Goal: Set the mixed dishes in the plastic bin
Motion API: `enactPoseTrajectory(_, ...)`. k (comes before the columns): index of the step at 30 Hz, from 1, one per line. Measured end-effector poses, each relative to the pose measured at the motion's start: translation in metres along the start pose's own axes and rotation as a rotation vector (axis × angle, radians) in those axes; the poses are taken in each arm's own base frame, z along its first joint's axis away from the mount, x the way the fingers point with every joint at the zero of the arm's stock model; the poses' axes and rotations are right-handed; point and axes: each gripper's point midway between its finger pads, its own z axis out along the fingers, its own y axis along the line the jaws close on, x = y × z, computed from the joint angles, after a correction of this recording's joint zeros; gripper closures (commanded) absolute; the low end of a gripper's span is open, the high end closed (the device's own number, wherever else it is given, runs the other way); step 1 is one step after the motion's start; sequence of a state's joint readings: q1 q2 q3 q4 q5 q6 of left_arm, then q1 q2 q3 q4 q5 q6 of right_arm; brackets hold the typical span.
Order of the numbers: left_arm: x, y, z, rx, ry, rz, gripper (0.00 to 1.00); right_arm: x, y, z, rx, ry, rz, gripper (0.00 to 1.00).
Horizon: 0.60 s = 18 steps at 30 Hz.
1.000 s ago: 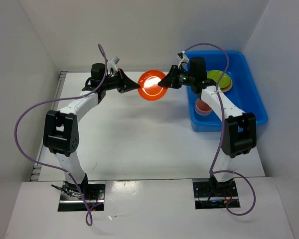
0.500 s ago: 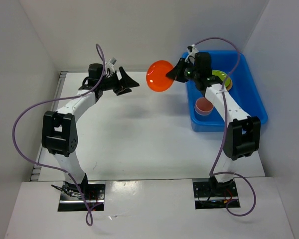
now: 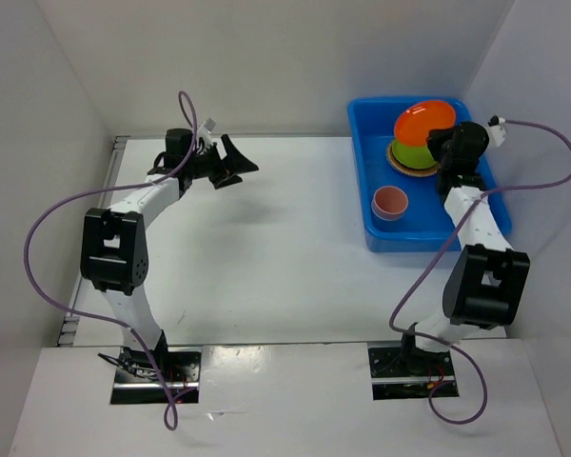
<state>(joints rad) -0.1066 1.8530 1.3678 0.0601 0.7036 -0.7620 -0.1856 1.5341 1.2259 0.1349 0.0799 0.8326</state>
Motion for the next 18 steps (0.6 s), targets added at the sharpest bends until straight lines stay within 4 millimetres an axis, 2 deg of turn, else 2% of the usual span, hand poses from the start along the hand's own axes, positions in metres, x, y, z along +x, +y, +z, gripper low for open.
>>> enactPoseTrajectory(6, 0.014, 0.027, 0.014, -0.033, 0.043, -0.042, 0.03, 0.030, -0.067, 0.033, 0.171, -0.046, 0.101, 1.00)
enactPoseTrajectory(12, 0.023, 0.045, 0.022, -0.059, 0.079, -0.061, 0.03, 0.066, -0.121, 0.075, 0.291, -0.034, 0.144, 1.00)
enactPoseTrajectory(14, 0.023, 0.047, 0.024, -0.061, 0.082, -0.062, 0.03, 0.075, -0.133, 0.086, 0.317, -0.029, 0.154, 1.00)
enactPoseTrajectory(17, 0.021, 0.049, 0.027, -0.063, 0.084, -0.064, 0.03, 0.081, -0.144, 0.099, 0.335, -0.023, 0.170, 0.94)
enactPoseTrajectory(18, 0.021, 0.050, 0.028, -0.063, 0.085, -0.065, 0.03, 0.080, -0.145, 0.103, 0.336, -0.027, 0.177, 0.86)
